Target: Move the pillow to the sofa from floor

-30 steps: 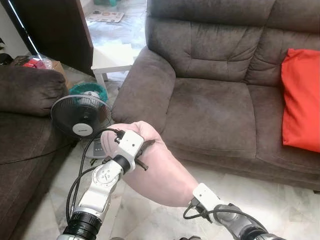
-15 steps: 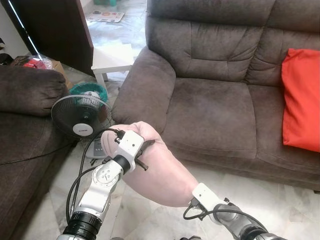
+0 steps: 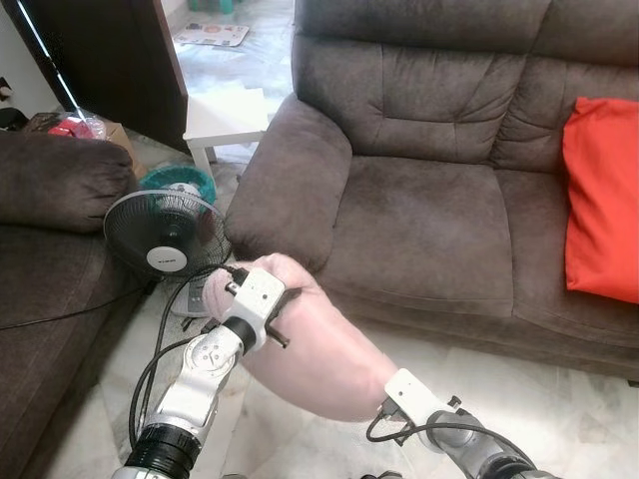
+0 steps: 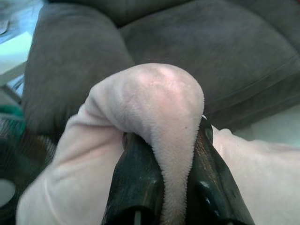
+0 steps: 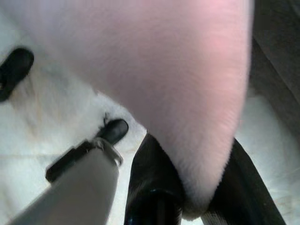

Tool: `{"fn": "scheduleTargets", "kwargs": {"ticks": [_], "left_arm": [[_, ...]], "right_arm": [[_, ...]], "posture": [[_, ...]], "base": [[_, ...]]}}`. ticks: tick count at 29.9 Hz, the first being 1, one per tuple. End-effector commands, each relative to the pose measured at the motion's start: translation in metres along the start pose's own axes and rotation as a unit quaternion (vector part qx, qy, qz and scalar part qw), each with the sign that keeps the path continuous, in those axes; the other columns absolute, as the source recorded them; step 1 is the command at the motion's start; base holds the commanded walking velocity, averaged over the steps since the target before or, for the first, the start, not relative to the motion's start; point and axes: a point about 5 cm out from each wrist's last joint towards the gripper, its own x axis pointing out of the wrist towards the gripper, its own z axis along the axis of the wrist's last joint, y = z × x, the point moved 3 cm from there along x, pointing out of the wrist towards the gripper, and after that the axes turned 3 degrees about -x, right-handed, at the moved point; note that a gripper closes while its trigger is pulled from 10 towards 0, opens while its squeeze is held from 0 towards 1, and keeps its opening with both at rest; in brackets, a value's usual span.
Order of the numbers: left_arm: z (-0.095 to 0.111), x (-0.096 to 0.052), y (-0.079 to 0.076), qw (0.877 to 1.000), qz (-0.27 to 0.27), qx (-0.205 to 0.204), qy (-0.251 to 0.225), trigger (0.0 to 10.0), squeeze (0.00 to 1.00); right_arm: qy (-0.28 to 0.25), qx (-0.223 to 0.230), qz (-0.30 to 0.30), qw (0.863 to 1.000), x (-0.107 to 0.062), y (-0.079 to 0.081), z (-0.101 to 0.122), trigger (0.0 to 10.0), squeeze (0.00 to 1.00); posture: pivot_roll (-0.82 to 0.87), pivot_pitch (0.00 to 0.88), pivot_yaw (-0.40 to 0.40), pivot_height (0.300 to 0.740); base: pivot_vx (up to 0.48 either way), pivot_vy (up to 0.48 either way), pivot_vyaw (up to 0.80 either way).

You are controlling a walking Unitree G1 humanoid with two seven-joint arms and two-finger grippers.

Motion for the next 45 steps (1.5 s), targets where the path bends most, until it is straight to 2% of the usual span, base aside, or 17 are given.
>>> {"fn": "scheduleTargets", "kwargs": {"ticks": [1, 2, 4, 5, 6, 7, 10, 12, 13, 15, 16, 17, 20, 24, 30, 34, 45], "left_arm": [[0.005, 0.002, 0.008, 1.0, 0.025, 0.014, -0.012, 10.0, 0.0], [0.005, 0.002, 0.008, 1.0, 0.025, 0.014, -0.012, 10.0, 0.0], [-0.006, -0.001, 0.011, 0.999, 0.045, 0.008, 0.006, 10.0, 0.0], [-0.006, -0.001, 0.011, 0.999, 0.045, 0.008, 0.006, 10.0, 0.0], [-0.011, -0.002, 0.012, 0.998, 0.057, 0.007, 0.013, 10.0, 0.0], [-0.012, -0.003, 0.013, 0.998, 0.066, 0.009, 0.013, 10.0, 0.0], [-0.013, -0.004, 0.014, 0.996, 0.086, 0.003, 0.009, 10.0, 0.0], [-0.011, -0.004, 0.017, 0.994, 0.109, -0.002, 0.0, 10.0, 0.0], [-0.008, -0.005, 0.019, 0.992, 0.123, -0.008, -0.01, 10.0, 0.0], [0.004, -0.006, 0.022, 0.987, 0.155, -0.023, -0.044, 10.0, 0.0], [0.004, -0.006, 0.022, 0.987, 0.155, -0.023, -0.044, 10.0, 0.0], [0.007, -0.006, 0.023, 0.986, 0.159, -0.025, -0.051, 10.0, 0.0], [0.019, -0.006, 0.021, 0.981, 0.17, -0.031, -0.084, 10.0, 0.0], [0.041, -0.006, 0.023, 0.973, 0.186, -0.035, -0.131, 10.0, 0.0], [0.054, -0.006, 0.027, 0.967, 0.198, -0.042, -0.155, 10.0, 0.0], [0.054, -0.007, 0.022, 0.968, 0.19, -0.041, -0.16, 10.0, 0.0], [0.049, -0.006, 0.021, 0.97, 0.188, -0.047, -0.149, 10.0, 0.0]], "right_arm": [[-0.071, 0.1, -0.019, 0.992, -0.001, -0.01, 0.021, 0.0, 0.0], [-0.071, 0.1, -0.019, 0.992, -0.001, -0.01, 0.021, 0.0, 0.0], [-0.117, 0.17, -0.043, 0.978, -0.004, -0.024, 0.032, 0.0, 0.0], [-0.117, 0.17, -0.043, 0.978, -0.004, -0.024, 0.032, 0.0, 0.0], [-0.127, 0.182, -0.061, 0.973, -0.007, -0.035, 0.03, 3.6, 0.0], [-0.131, 0.177, -0.07, 0.973, -0.009, -0.039, 0.028, 10.0, 0.0], [-0.146, 0.173, -0.087, 0.97, -0.012, -0.046, 0.031, 10.0, 0.0], [-0.177, 0.183, -0.099, 0.962, -0.015, -0.051, 0.039, 10.0, 0.0], [-0.211, 0.202, -0.103, 0.951, -0.017, -0.054, 0.05, 10.0, 0.0], [-0.312, 0.257, -0.105, 0.909, -0.029, -0.062, 0.081, 10.0, 0.0], [-0.312, 0.257, -0.105, 0.909, -0.029, -0.062, 0.081, 10.0, 0.0], [-0.326, 0.265, -0.104, 0.901, -0.031, -0.063, 0.086, 10.0, 0.0], [-0.378, 0.297, -0.113, 0.87, -0.041, -0.068, 0.103, 10.0, 0.0], [-0.454, 0.289, -0.145, 0.83, -0.07, -0.073, 0.134, 10.0, 0.0], [-0.47, 0.295, -0.142, 0.82, -0.076, -0.065, 0.131, 10.0, 0.0], [-0.467, 0.307, -0.142, 0.817, -0.077, -0.059, 0.131, 10.0, 0.0], [-0.457, 0.305, -0.151, 0.822, -0.078, -0.067, 0.129, 10.0, 0.0]], "posture": [[0.15, 0.052, -0.02, 0.74], [0.15, 0.052, -0.02, 0.74], [0.14, 0.049, -0.021, 0.74], [0.14, 0.049, -0.021, 0.74], [0.14, 0.048, -0.021, 0.74], [0.14, 0.045, -0.021, 0.74], [0.14, 0.04, -0.022, 0.74], [0.13, 0.035, -0.024, 0.74], [0.13, 0.031, -0.027, 0.74], [0.13, 0.023, -0.03, 0.74], [0.13, 0.023, -0.03, 0.74], [0.13, 0.023, -0.03, 0.74], [0.14, 0.007, -0.029, 0.74], [0.13, 0.0, -0.026, 0.74], [0.13, 0.0, -0.017, 0.74], [0.13, 0.0, -0.015, 0.74], [0.12, 0.0, -0.019, 0.74]], "base": [[0.0, 0.0, 0.0], [0.0, 0.0, 0.0], [0.0, 0.0, 0.0], [0.0, 0.0, 0.0], [0.0, 0.0, 0.0], [0.0, 0.0, 0.0], [0.0, 0.0, 0.0], [0.0, 0.0, 0.0], [0.0, 0.0, 0.0], [0.0, 0.0, 0.0], [0.0, 0.0, 0.0], [0.0, 0.0, 0.0], [0.0, 0.0, 0.0], [0.0, 0.0, 0.0], [0.0, 0.0, 0.0], [0.0, 0.0, 0.0], [0.0, 0.0, 0.0]]}}
